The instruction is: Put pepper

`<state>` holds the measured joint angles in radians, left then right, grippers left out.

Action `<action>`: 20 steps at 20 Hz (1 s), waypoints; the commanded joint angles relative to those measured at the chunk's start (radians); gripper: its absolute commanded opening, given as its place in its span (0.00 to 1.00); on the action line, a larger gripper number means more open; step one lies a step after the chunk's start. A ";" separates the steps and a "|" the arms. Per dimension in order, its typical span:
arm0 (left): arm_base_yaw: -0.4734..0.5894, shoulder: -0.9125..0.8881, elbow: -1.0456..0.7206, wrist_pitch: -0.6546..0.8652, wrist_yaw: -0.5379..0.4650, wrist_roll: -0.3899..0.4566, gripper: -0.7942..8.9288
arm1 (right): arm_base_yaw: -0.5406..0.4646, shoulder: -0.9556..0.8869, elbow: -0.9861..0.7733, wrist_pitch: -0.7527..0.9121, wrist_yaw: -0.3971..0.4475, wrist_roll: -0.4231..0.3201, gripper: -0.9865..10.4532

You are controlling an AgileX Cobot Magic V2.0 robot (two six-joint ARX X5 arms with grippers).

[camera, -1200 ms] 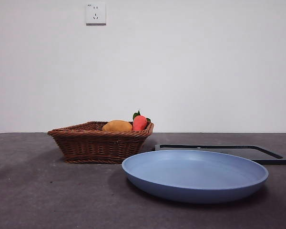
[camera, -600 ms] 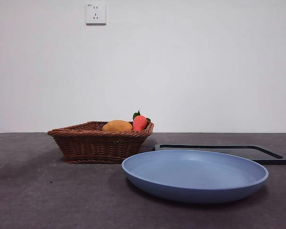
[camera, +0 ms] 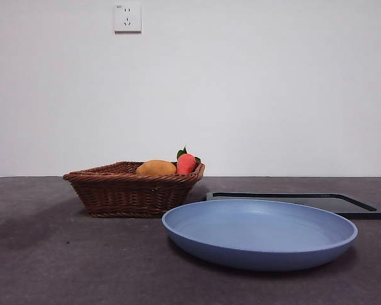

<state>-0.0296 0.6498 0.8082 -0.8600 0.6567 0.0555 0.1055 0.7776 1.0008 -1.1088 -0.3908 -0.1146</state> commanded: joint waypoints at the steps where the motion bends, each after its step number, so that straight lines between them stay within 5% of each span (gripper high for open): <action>1: -0.004 0.003 0.016 0.009 -0.002 0.024 0.13 | 0.003 0.006 0.017 0.007 0.000 -0.032 0.10; 4: -0.004 0.003 0.016 0.022 -0.002 0.019 0.44 | 0.003 0.008 0.017 0.008 0.000 -0.002 0.26; 5: -0.004 0.003 0.016 0.024 -0.002 0.016 0.46 | 0.003 0.010 0.017 0.008 0.000 0.013 0.35; 12: -0.004 0.003 0.016 0.025 -0.001 0.004 0.46 | 0.003 0.100 0.017 0.015 -0.003 0.039 0.39; 20: -0.004 0.003 0.016 0.029 0.005 -0.006 0.46 | 0.057 0.425 0.017 0.169 -0.002 0.070 0.39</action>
<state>-0.0299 0.6506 0.8082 -0.8433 0.6579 0.0521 0.1627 1.1992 1.0008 -0.9386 -0.3920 -0.0559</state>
